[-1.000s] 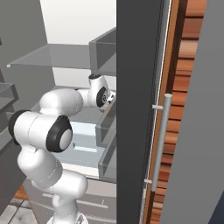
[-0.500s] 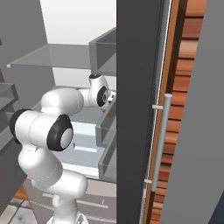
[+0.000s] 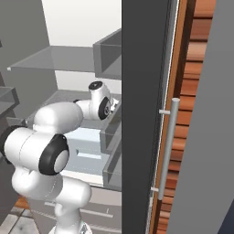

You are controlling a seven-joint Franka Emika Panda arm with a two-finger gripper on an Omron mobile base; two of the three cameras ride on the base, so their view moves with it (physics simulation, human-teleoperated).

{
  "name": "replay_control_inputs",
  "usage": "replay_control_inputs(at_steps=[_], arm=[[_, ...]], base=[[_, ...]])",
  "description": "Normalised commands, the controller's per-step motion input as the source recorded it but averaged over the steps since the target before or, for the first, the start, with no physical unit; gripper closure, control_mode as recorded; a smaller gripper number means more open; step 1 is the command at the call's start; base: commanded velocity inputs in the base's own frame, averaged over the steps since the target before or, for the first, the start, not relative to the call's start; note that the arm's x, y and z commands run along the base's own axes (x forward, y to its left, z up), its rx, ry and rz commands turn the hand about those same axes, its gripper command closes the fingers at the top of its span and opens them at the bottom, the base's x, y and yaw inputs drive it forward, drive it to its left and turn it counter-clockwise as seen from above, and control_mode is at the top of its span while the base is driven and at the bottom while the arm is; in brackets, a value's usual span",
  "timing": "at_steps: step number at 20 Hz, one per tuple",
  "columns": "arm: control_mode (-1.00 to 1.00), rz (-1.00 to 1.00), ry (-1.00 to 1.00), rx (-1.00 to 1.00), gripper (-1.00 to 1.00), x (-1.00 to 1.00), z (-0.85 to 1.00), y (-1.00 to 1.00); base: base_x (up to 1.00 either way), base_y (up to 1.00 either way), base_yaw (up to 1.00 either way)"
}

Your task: Grab the garlic and lemon from the fridge, place them in the blender, close the lid, and turn on the blender to create a marinade.

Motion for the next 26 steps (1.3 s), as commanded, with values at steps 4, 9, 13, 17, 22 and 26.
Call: replay_control_inputs(at_steps=[4, 9, 13, 17, 22, 26], arm=[[-1.0, 0.0, -0.37, 0.0, 1.0, -0.74, 0.1, 0.18], [-1.0, 0.0, -0.13, 0.0, 1.0, -0.68, 0.6, 0.46], [-1.0, 0.0, 0.0, 0.0, 1.0, -0.85, 0.64, 0.37], [-1.0, 0.0, 0.03, 0.0, 1.0, -0.89, 0.56, 0.22], [-1.0, 0.05, 0.03, 0.01, 1.0, -0.97, 0.13, 0.17], [-1.0, 0.07, 0.01, 0.0, 1.0, -0.92, 0.0, 0.16]], base=[[0.0, 0.0, 0.0], [0.0, 0.0, 0.0], [0.0, 0.0, 0.0], [0.0, 0.0, 0.0], [0.0, 0.0, 0.0], [0.0, 0.0, 0.0]])
